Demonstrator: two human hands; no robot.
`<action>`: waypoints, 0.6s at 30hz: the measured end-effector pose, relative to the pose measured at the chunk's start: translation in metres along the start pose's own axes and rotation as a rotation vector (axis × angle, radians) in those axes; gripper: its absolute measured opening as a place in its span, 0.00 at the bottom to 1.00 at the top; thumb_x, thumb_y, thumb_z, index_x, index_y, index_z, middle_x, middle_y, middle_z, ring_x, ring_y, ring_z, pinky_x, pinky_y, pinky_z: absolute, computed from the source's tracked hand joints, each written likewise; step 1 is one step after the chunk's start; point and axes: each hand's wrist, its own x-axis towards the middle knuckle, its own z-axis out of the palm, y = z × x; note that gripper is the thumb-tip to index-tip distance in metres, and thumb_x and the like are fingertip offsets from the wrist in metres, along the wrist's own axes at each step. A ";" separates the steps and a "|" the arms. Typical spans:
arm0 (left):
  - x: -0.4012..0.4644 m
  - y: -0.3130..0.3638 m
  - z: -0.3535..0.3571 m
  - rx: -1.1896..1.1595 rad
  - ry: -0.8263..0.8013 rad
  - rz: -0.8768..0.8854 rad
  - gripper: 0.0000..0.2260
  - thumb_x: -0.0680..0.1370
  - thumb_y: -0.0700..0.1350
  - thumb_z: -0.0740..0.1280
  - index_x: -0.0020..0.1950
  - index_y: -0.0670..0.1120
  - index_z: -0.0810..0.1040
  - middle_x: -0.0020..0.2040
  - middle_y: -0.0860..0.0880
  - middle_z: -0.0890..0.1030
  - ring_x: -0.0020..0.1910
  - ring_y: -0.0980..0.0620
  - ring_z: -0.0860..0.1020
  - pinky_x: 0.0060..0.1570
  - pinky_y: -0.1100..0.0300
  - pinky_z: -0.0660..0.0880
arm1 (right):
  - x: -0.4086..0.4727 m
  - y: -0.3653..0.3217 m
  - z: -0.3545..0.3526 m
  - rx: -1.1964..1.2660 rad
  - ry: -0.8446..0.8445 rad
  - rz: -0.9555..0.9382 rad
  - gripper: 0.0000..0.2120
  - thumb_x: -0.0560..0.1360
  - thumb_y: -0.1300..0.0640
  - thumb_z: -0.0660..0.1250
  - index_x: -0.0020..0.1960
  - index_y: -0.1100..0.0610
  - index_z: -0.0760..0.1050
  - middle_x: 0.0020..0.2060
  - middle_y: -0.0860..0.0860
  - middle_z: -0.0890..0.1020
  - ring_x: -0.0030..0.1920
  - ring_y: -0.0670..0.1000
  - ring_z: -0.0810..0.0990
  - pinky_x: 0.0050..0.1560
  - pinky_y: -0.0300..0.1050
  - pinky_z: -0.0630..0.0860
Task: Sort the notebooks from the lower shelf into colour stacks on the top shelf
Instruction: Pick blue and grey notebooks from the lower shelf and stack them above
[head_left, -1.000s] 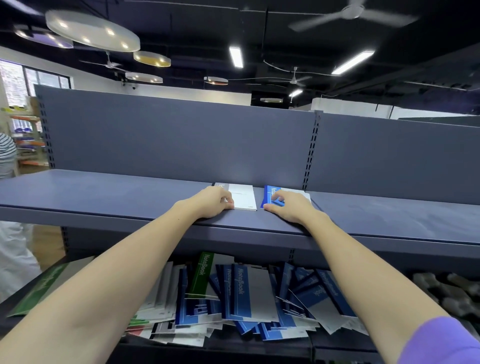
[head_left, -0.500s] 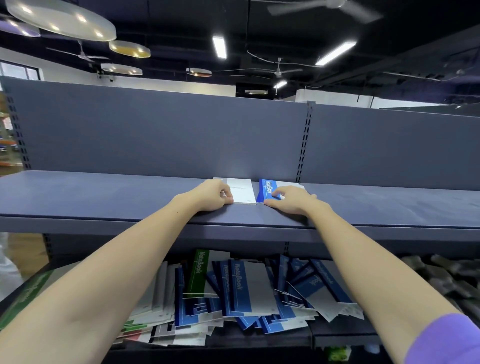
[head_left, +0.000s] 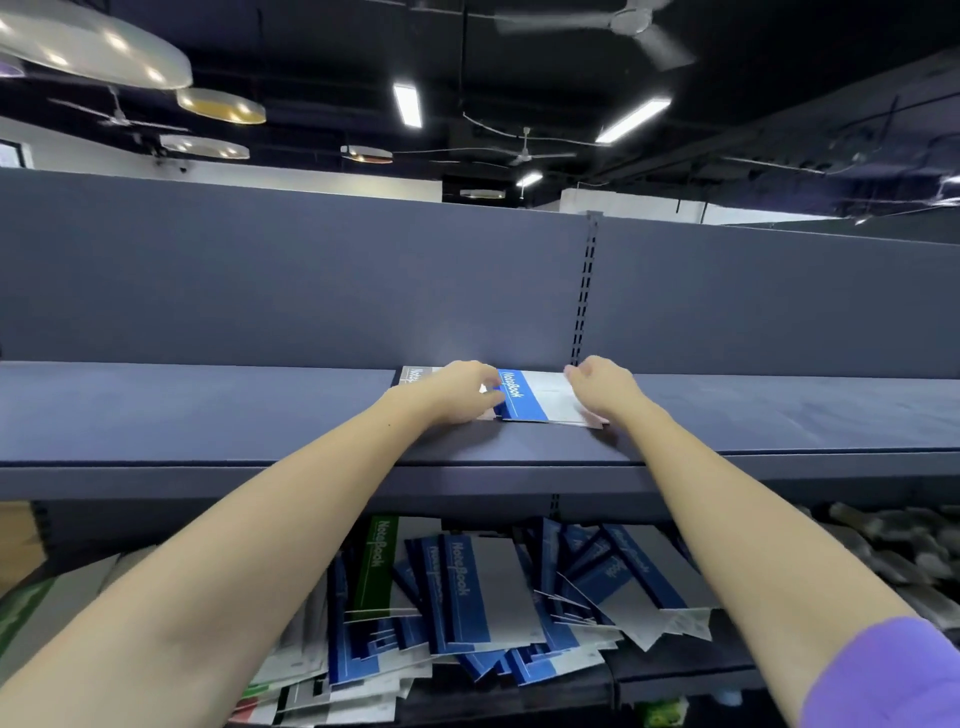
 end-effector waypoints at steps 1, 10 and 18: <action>0.005 0.001 0.002 0.010 -0.023 -0.013 0.18 0.83 0.54 0.58 0.67 0.47 0.76 0.66 0.49 0.76 0.63 0.46 0.73 0.62 0.52 0.69 | 0.005 0.006 -0.003 0.007 -0.013 0.030 0.15 0.81 0.44 0.55 0.44 0.54 0.69 0.42 0.54 0.77 0.49 0.59 0.76 0.50 0.50 0.73; 0.024 0.000 0.012 0.074 -0.147 -0.036 0.24 0.75 0.68 0.61 0.58 0.51 0.78 0.57 0.52 0.78 0.57 0.49 0.75 0.60 0.53 0.71 | 0.029 0.021 -0.007 -0.133 -0.240 -0.009 0.12 0.73 0.60 0.57 0.31 0.58 0.71 0.32 0.57 0.78 0.37 0.56 0.74 0.44 0.49 0.71; 0.034 0.000 0.013 0.070 -0.168 -0.038 0.21 0.78 0.64 0.63 0.61 0.49 0.76 0.58 0.51 0.77 0.57 0.49 0.75 0.59 0.54 0.72 | 0.050 0.021 0.015 -0.173 -0.186 -0.036 0.10 0.76 0.62 0.52 0.54 0.56 0.69 0.54 0.54 0.76 0.53 0.57 0.74 0.53 0.51 0.72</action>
